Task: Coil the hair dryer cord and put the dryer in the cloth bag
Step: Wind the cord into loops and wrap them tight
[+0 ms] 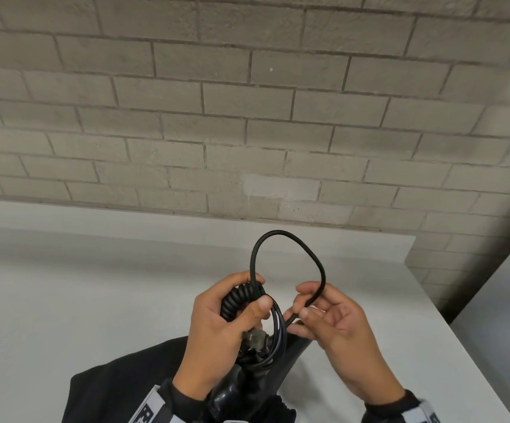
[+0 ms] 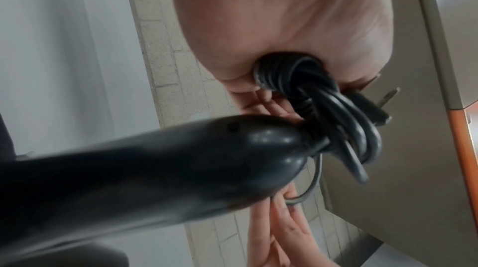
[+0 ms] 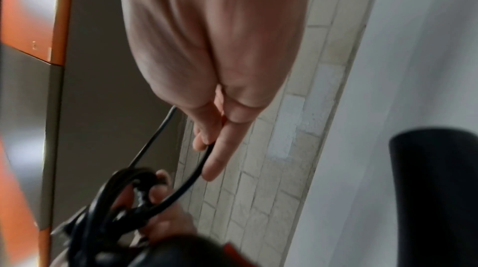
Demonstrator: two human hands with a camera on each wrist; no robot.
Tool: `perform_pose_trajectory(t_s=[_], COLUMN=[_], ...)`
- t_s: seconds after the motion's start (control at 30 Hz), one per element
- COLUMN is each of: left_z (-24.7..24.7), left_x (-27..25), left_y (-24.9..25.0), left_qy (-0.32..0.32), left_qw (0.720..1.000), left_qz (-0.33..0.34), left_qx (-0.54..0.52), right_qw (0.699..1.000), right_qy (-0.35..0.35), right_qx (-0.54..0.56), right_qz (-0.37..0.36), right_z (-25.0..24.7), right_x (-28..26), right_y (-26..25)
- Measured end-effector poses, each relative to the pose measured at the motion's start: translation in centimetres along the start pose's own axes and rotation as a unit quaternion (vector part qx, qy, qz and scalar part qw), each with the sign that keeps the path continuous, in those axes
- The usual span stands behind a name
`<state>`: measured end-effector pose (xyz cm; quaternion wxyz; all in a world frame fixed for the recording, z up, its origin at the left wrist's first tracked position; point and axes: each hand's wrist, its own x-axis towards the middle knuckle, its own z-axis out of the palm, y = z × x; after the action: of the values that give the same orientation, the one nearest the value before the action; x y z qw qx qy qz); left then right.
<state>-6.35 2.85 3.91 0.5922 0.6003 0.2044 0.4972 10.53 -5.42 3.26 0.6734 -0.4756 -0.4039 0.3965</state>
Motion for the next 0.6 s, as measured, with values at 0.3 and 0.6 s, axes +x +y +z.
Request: perform_pose_trajectory(t_s=[0.3, 0.6], left_z=[0.1, 0.4], left_x=[-0.1, -0.1], left_y=[0.1, 0.5], left_qy=[0.033, 0.052], left_qw=[0.999, 0.997], left_qz=[-0.007, 0.006], left_qx=[0.015, 0.057], right_qw=[0.920, 0.915], right_qy=[0.139, 0.028], right_qx=[-0.308, -0.361], right_qz=[-0.200, -0.176], right_z=[4.3, 5.4], right_x=[-3.2, -5.1], right_y=[2.0, -0.2])
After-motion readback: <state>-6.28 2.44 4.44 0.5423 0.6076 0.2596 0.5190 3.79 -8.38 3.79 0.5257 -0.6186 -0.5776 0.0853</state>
